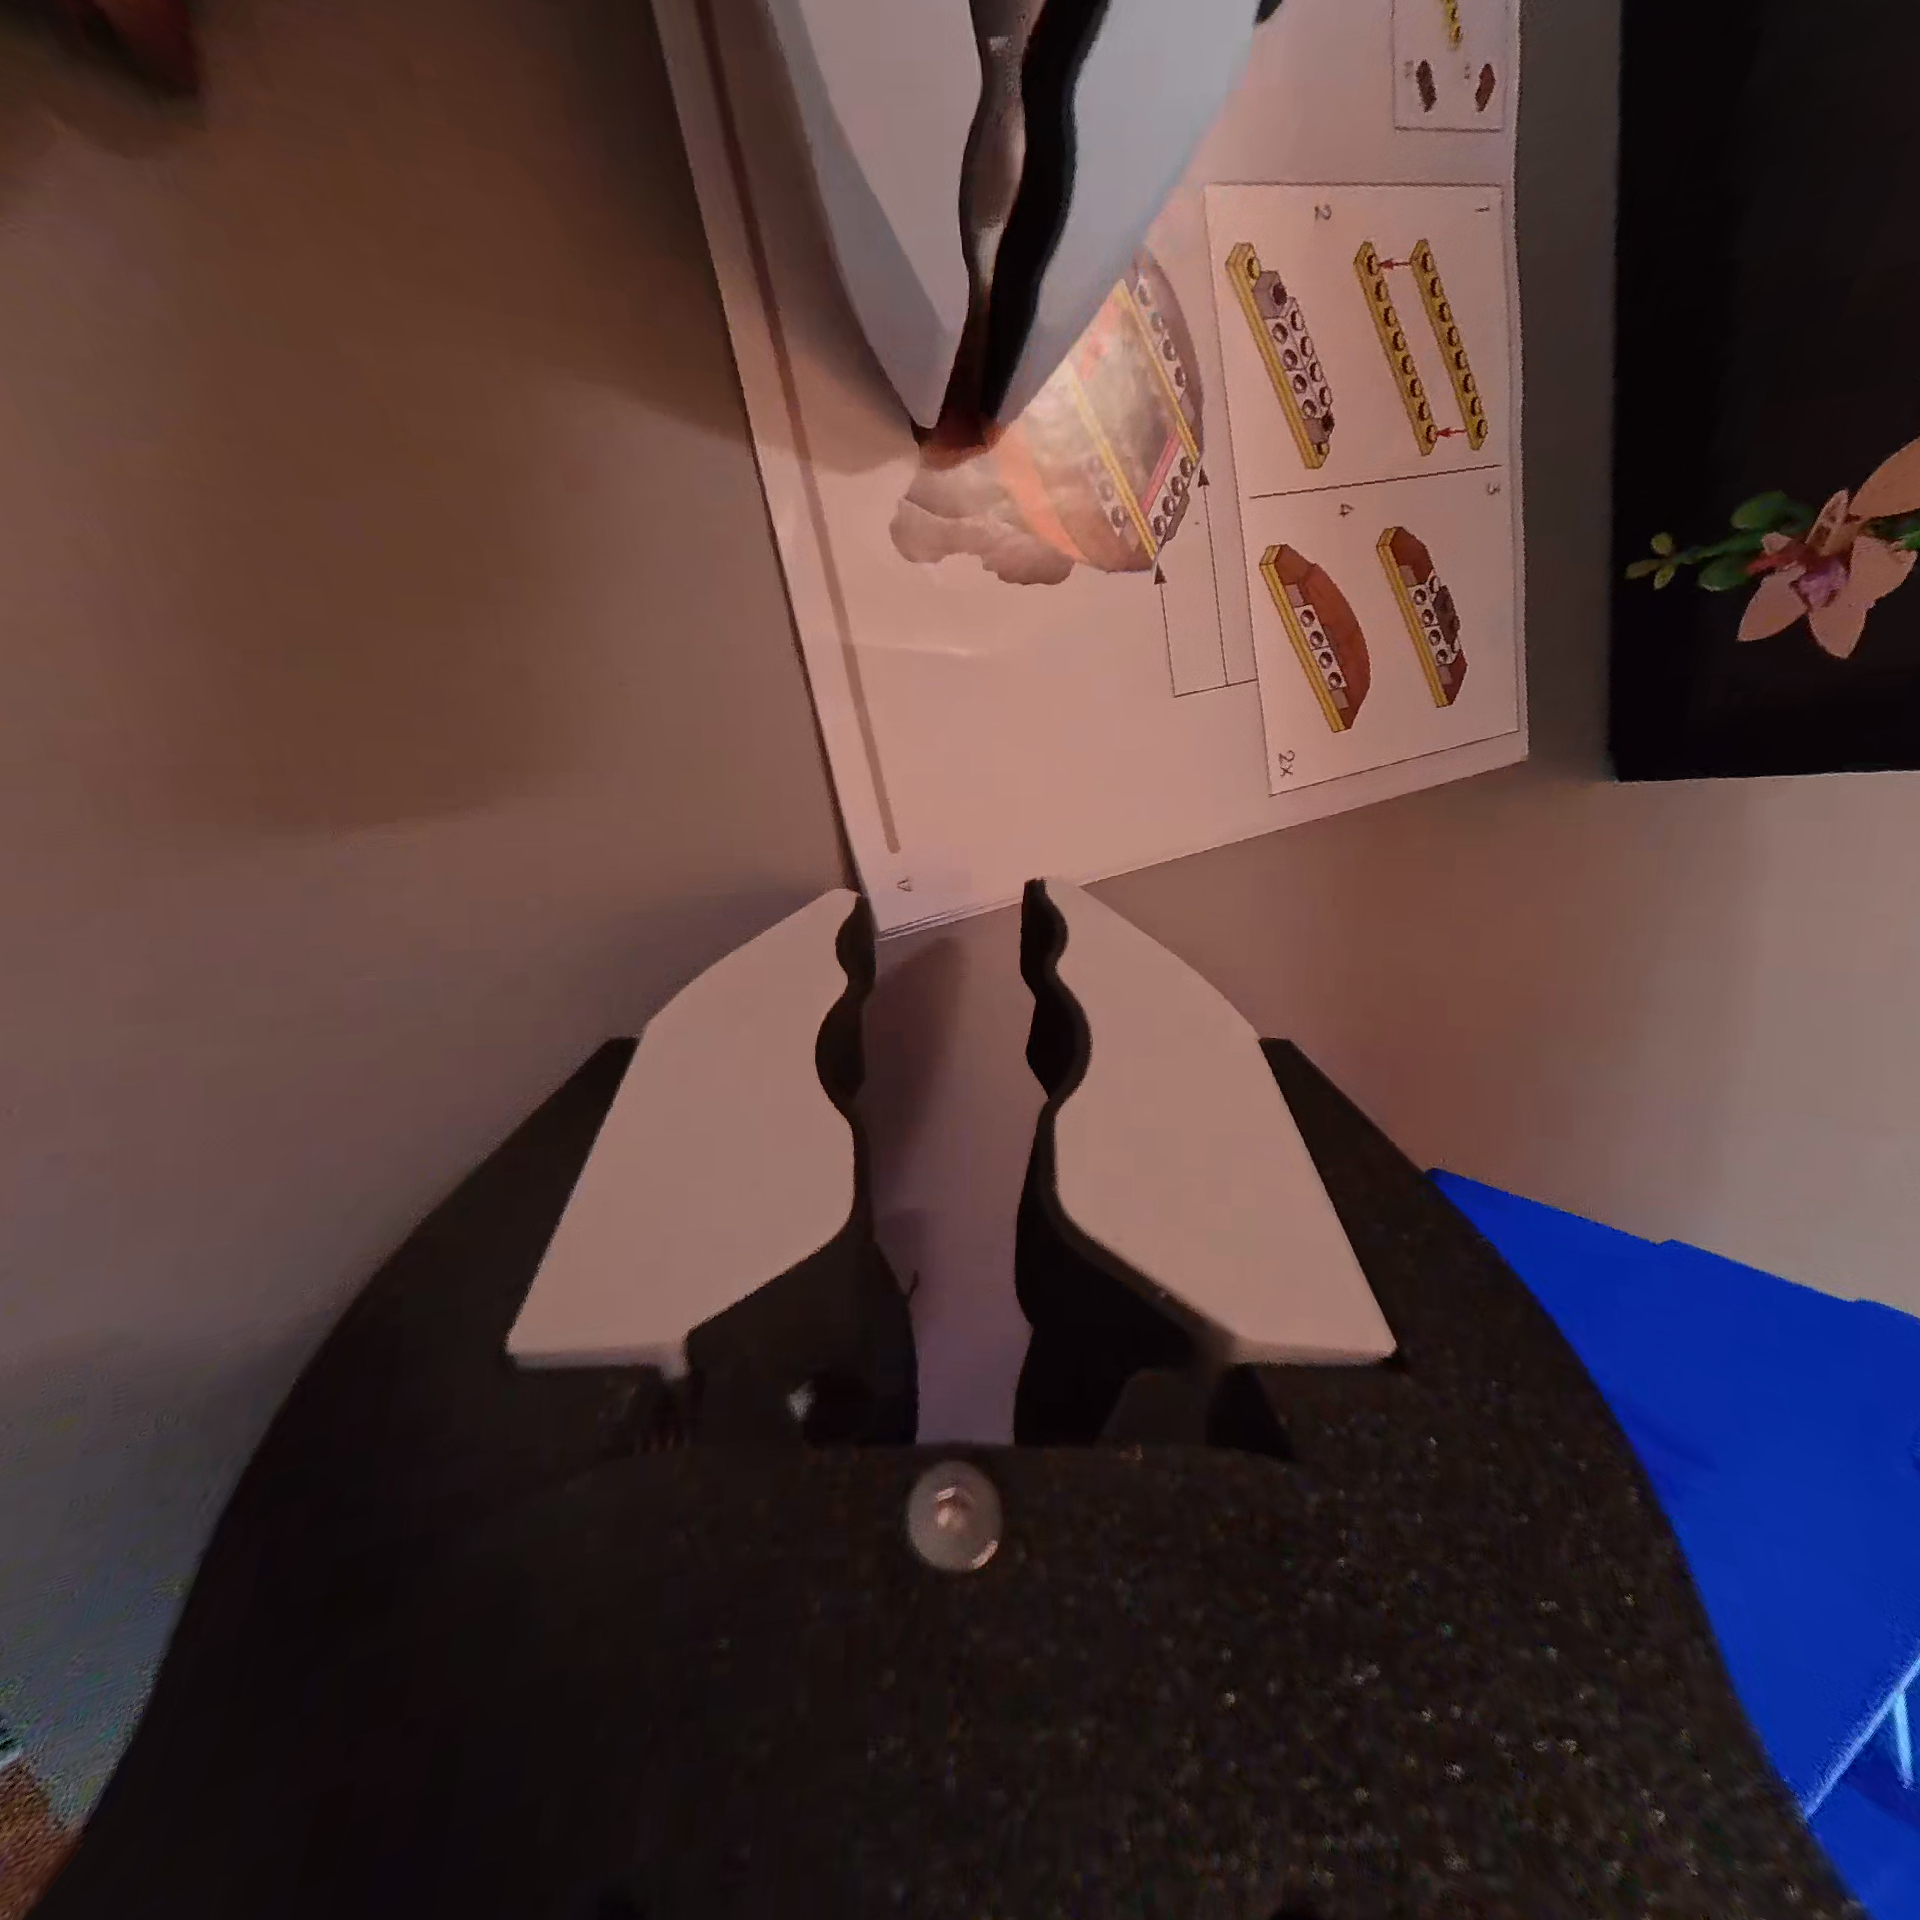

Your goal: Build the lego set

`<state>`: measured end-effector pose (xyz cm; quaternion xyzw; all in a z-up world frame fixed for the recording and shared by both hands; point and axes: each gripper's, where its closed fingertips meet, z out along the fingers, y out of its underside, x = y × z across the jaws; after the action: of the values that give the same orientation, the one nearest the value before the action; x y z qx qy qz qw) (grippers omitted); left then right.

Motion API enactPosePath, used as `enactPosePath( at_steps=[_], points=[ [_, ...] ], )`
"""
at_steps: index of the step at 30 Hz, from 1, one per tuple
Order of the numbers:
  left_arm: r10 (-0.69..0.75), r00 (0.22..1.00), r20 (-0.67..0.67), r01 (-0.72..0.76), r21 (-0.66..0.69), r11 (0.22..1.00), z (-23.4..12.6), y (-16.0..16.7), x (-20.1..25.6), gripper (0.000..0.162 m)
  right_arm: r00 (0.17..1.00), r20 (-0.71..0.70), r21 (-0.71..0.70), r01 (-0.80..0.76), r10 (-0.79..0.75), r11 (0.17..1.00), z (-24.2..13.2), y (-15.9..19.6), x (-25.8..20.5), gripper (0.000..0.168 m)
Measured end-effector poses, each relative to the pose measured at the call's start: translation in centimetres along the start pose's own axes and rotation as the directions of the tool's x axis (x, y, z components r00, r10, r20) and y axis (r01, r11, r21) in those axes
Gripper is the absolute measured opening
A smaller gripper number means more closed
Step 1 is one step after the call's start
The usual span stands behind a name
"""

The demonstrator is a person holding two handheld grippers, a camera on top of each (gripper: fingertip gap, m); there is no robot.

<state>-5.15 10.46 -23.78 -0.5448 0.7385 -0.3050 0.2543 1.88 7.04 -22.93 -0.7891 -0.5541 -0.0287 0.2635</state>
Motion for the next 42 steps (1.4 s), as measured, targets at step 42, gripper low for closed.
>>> enactPosePath(
  at_steps=[42],
  points=[
    [-0.018, 0.999, -0.049, 0.027, 0.195, 0.980, -0.6, -4.0, 1.6, 0.044, 0.999, 0.044, 0.114, 0.024, -0.029, 0.993, -1.1, -2.2, 1.1, 0.000]
  ],
)
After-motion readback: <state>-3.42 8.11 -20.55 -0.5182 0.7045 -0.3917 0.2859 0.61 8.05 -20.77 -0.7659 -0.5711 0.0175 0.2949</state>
